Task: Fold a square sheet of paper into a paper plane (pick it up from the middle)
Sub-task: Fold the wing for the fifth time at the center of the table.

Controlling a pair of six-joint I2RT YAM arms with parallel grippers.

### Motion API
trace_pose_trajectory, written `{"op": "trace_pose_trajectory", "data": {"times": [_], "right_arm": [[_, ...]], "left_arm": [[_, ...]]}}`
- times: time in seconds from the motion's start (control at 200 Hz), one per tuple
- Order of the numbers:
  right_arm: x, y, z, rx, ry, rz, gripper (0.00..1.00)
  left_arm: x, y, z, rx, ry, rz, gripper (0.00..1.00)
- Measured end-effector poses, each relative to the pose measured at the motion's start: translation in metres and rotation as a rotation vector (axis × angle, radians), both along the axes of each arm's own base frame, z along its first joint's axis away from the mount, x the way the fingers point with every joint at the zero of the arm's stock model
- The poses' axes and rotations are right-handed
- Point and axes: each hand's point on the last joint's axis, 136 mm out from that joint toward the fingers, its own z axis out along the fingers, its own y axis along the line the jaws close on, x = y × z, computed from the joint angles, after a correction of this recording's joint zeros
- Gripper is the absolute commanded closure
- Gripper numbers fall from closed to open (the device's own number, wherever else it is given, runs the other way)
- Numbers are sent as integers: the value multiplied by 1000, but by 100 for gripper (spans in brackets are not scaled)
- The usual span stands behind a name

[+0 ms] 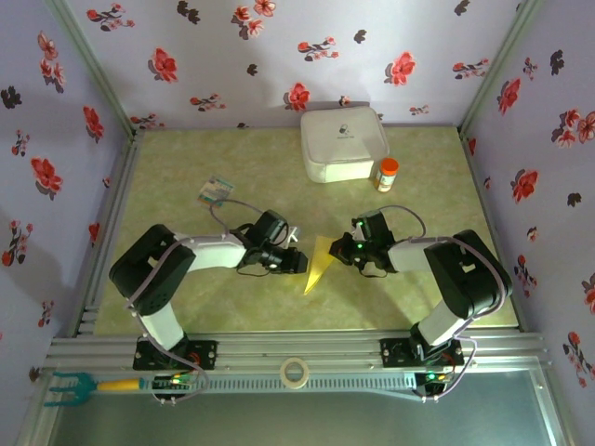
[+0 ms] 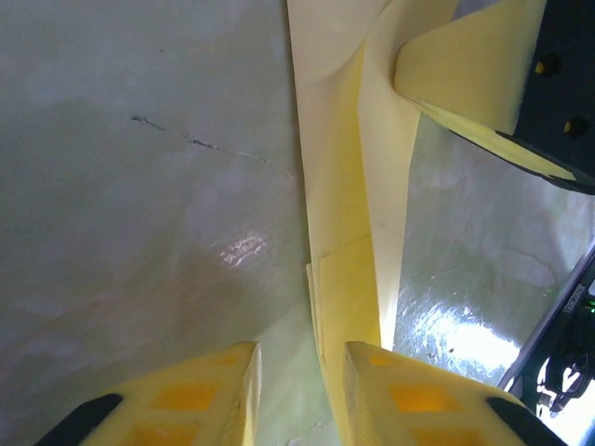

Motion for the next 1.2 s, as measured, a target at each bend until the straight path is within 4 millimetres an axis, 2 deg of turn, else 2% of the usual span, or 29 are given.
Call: {"op": "trace_pose_trajectory", "data": {"times": [0.605, 0.735, 0.82, 0.915, 1.06, 1.14, 1.2], "right_arm": [[1, 1, 1, 8, -1, -2, 94], [1, 2, 2, 22, -5, -4, 89], [2, 4, 5, 35, -5, -7, 83], [4, 5, 15, 53, -29, -9, 80], [7, 4, 46, 76, -103, -15, 77], [4, -2, 58, 62, -128, -35, 77], [-2, -9, 59, 44, -130, -48, 77]], "left_arm": [[-1, -9, -6, -46, 45, 4, 76], [-1, -10, -6, -52, 50, 9, 76], [0, -10, -6, -53, 53, 12, 76], [0, -10, -6, -54, 53, 12, 77], [0, -11, -5, -63, 47, 11, 76], [0, -12, -4, -73, 42, 8, 75], [0, -13, -4, -81, 43, 8, 75]]}}
